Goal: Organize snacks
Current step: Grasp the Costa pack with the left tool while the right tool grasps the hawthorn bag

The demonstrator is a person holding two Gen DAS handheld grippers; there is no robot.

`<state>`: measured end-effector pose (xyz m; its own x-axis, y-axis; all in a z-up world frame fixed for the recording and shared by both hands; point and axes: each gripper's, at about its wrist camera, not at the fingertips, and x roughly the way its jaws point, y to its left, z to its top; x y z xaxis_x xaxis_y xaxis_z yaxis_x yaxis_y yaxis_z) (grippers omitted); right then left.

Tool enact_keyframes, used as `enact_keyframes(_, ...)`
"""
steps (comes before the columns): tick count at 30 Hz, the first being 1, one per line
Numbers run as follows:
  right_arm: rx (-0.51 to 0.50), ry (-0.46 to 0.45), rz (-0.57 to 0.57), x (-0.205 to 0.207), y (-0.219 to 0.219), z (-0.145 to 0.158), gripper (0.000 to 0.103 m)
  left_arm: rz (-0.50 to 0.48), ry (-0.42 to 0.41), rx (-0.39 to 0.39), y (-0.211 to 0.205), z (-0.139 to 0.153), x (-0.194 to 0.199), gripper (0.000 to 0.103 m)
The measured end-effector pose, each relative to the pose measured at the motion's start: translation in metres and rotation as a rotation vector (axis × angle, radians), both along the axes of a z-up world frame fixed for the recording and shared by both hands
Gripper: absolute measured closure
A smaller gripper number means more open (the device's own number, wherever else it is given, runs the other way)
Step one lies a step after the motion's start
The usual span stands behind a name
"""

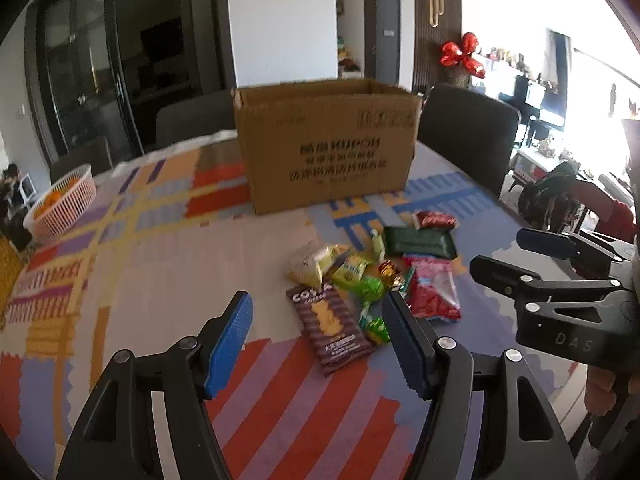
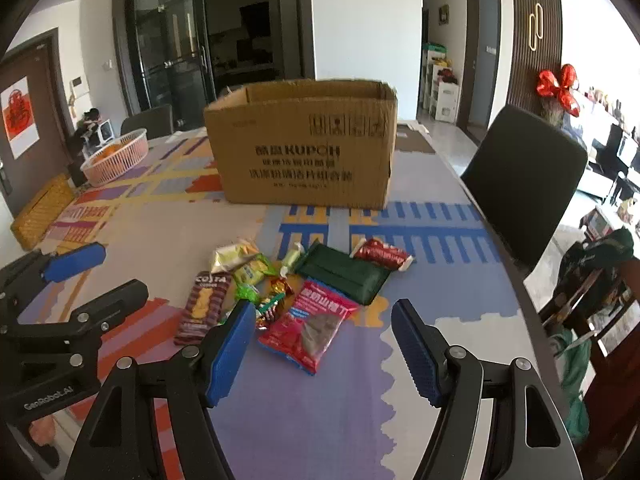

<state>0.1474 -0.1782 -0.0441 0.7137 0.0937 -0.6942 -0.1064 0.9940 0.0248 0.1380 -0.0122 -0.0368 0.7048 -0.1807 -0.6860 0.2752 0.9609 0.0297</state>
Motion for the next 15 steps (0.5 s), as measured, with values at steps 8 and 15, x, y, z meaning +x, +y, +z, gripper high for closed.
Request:
enact_keyframes(8, 0.036, 0.071, -0.040, 0.017, -0.003, -0.026, 0.032, 0.053, 0.088, -0.022, 0.002, -0.029, 0.021, 0.037)
enact_keyframes(15, 0.105, 0.154, -0.079, 0.038, -0.005, -0.045, 0.032, 0.075, 0.119, -0.011, -0.001, -0.046, 0.036, 0.037)
